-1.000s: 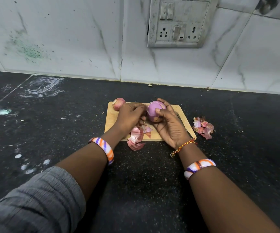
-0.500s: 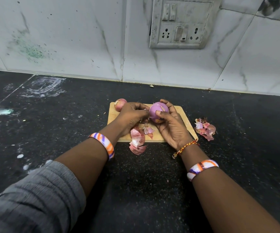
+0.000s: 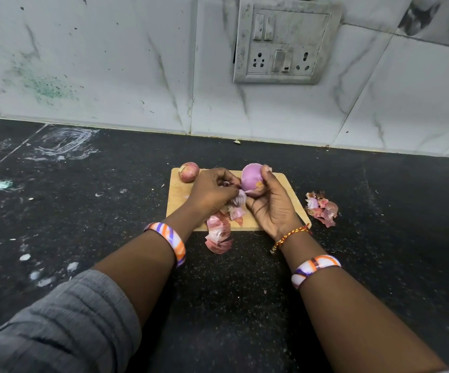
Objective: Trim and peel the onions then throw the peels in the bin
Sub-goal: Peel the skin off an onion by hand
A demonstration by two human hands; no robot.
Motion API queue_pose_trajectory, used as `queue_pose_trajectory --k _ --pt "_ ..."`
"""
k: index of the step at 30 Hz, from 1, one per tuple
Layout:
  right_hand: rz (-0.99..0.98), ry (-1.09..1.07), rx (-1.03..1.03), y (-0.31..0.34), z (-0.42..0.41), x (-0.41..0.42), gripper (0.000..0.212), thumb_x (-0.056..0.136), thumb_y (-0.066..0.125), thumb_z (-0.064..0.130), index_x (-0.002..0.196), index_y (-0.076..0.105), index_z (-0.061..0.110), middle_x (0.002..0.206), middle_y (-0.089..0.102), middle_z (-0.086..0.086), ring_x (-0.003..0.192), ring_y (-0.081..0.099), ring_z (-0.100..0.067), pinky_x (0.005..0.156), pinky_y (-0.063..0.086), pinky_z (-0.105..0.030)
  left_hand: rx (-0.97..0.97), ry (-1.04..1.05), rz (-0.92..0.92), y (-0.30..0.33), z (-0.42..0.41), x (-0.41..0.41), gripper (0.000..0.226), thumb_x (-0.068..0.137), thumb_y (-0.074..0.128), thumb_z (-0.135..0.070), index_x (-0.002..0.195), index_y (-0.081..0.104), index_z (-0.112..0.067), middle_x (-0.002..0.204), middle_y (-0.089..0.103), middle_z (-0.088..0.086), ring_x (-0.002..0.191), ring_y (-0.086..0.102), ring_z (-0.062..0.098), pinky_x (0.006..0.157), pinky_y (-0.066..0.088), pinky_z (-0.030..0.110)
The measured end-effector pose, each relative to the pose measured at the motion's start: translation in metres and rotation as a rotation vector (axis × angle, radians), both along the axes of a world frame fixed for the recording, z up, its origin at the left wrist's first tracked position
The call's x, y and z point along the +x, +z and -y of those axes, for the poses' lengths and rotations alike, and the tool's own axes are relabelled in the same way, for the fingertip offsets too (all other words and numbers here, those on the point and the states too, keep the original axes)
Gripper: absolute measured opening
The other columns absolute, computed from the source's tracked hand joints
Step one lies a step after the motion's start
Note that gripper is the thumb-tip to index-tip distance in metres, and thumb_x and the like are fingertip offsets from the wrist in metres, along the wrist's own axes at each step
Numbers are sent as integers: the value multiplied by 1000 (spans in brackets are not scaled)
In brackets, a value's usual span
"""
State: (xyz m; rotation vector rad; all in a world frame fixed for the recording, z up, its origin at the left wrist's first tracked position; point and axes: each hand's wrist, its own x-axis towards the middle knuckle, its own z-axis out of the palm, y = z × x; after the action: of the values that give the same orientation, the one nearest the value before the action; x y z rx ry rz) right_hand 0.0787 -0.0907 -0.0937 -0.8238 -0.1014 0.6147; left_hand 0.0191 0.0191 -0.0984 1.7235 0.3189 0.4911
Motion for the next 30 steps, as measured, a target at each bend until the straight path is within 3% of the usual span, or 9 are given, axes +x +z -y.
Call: queue_pose_trajectory --k 2,5,8,11,16,19,23,26,30 --pt "-16 -11 -25 0 -2 1 53 90 53 26 135 40 2 130 46 -28 111 56 -38 78 53 -48 3 10 32 0 1 -1 26 76 60 7 67 61 -17 72 62 -1 66 57 8 62 50 17" --pt "-19 -22 -9 -2 -1 1 53 93 49 31 135 38 2 120 51 -27 98 62 -35 72 56 -46 51 12 32 -4 0 -1 26 77 58 7 66 60 -16 73 62 -1 69 57 10 66 48 20" --pt "-52 -34 26 -2 -1 0 43 93 48 32 125 44 2 106 54 -23 87 64 -33 70 57 -45 143 -51 26 -5 1 -4 29 75 56 9 63 58 -18 70 61 -2 65 56 7 61 45 18" --pt "-136 -103 126 -1 -1 3 46 91 51 36 123 42 3 115 49 -29 92 59 -40 74 54 -47 262 -101 -17 -6 2 -3 34 76 53 7 59 56 -22 64 57 -7 54 51 3 55 44 24" --pt "-85 -96 100 -4 -1 4 58 90 45 47 128 37 3 119 49 -34 98 60 -42 76 55 -45 38 -49 25 -4 3 -1 38 82 36 7 64 59 -15 71 61 1 69 53 12 63 42 20" --pt "-25 -78 59 -3 0 3 47 93 41 43 115 46 1 106 57 -26 84 67 -28 74 56 -38 53 -50 -10 -4 6 -1 24 87 46 -15 69 62 -17 75 62 2 78 56 17 74 43 30" --pt "30 -28 19 -2 -1 0 60 90 43 41 133 37 -2 115 53 -25 88 65 -25 69 59 -33 177 -59 -44 -5 8 -1 26 80 65 -38 84 68 -13 77 66 0 76 59 16 71 45 32" --pt "36 -12 43 -4 -1 2 67 74 58 37 125 41 -2 102 53 -20 91 58 -24 75 58 -34 186 -44 -19 -6 8 -2 28 79 68 -35 92 69 -10 82 69 5 77 62 19 73 48 33" --pt "29 -11 36 -7 1 5 19 89 53 14 101 55 -1 82 59 -12 77 63 -15 81 53 -32 -12 3 106 -7 1 -5 26 80 67 -13 105 66 -6 100 70 11 96 65 23 89 52 40"
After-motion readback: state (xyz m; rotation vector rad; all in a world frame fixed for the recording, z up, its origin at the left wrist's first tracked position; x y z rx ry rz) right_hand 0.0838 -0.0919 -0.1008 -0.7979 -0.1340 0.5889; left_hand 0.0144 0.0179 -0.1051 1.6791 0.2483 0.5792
